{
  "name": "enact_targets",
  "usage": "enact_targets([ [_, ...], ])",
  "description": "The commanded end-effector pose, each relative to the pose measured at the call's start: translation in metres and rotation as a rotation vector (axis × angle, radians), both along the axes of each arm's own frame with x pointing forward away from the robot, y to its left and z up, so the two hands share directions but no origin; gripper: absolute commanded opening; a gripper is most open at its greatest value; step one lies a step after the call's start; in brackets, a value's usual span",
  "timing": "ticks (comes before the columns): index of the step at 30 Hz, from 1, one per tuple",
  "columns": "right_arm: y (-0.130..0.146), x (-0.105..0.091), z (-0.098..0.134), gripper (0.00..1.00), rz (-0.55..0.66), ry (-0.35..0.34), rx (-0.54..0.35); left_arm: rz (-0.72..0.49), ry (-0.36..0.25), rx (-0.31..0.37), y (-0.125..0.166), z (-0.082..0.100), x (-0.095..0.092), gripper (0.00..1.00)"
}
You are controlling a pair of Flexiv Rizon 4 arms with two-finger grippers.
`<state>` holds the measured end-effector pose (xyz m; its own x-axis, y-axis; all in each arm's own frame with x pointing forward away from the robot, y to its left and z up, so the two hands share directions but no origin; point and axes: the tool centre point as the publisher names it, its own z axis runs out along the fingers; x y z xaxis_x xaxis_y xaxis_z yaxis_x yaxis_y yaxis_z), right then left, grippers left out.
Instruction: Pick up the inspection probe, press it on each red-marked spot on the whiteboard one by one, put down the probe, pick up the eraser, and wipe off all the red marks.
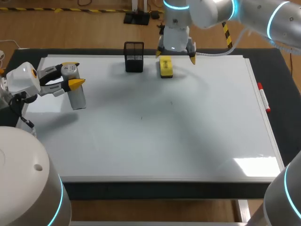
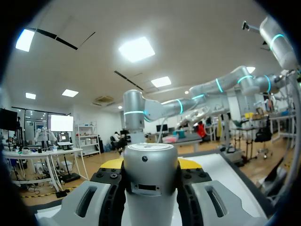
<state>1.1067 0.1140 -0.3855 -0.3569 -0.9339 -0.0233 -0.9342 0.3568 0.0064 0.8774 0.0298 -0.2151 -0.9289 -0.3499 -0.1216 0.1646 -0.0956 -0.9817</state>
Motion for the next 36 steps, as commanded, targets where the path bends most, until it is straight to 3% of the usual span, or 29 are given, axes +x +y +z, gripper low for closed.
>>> enact_targets([
  [1,-0.010,0.003,0.013,1.00,-0.139,0.039,0.081,0.001,-0.001,-0.001,0.000,0.001,-0.001,0.00],
  [8,-0.025,0.008,0.034,1.00,-0.348,0.053,0.180,0.001,-0.001,-0.001,0.000,0.001,-0.001,0.00],
  [14,-0.038,0.010,0.048,1.00,-0.533,0.057,0.325,0.001,-0.001,-0.001,0.000,0.001,-0.001,0.00],
  [26,-0.065,-0.001,0.085,1.00,-0.730,0.044,0.588,0.001,-0.001,-0.001,0.000,0.001,-0.001,0.00],
  [36,-0.077,-0.005,0.105,1.00,-0.788,0.027,0.666,0.001,-0.001,-0.001,0.000,0.001,-0.001,0.00],
])
